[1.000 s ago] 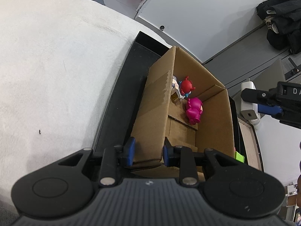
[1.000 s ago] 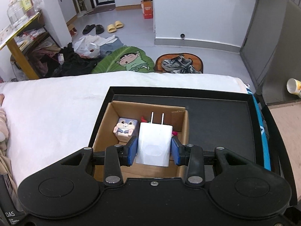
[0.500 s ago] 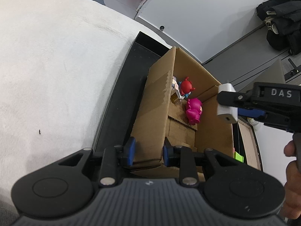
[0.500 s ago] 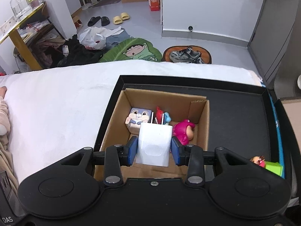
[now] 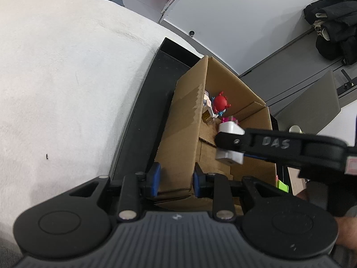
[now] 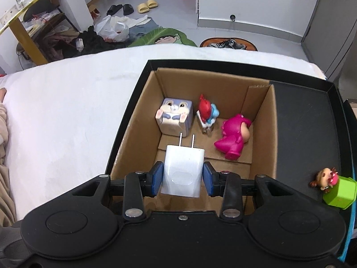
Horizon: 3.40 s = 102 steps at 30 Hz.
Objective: Organize rigid objects
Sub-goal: 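Lower the plug into the box and open the right gripper, then move the right gripper to the green cup and close on it, then lift the green cup with the right gripper and carry it over the box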
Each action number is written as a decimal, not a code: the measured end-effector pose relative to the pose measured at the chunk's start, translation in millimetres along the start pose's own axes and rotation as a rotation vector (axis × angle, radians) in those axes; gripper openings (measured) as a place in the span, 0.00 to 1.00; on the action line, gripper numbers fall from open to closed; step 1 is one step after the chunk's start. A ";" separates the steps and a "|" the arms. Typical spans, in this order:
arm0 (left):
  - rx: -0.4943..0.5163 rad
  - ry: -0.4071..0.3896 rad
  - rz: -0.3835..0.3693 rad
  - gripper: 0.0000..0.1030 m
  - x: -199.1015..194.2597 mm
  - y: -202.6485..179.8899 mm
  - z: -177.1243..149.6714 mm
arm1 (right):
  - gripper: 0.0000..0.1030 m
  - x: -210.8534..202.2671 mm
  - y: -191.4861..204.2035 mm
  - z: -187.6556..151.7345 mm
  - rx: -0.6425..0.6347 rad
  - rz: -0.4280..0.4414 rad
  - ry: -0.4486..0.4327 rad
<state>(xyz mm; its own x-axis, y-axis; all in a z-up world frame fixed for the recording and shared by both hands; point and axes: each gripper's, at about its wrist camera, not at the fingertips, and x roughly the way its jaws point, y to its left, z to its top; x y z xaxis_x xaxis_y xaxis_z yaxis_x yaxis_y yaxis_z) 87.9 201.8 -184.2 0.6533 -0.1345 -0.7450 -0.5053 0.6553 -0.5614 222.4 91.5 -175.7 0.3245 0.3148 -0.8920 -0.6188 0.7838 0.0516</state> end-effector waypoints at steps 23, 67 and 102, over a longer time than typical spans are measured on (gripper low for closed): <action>-0.004 0.001 -0.001 0.27 -0.4 -0.4 0.0 | 0.39 13.0 10.7 -0.2 -0.029 -0.010 -0.031; 0.009 -0.002 0.006 0.27 3.0 -1.5 -1.1 | 0.51 -49.6 -155.7 -31.3 0.191 -0.200 -0.090; 0.008 -0.002 0.006 0.27 3.8 -1.1 -0.8 | 0.47 -28.9 -182.1 -39.6 0.209 -0.340 0.032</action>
<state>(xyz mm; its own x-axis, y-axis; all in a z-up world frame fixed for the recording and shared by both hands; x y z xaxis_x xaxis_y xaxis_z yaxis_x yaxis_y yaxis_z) 90.5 199.9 -186.7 0.6516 -0.1292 -0.7475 -0.5044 0.6622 -0.5541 297.4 -81.5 -177.1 0.4609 0.0046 -0.8875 -0.3206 0.9333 -0.1616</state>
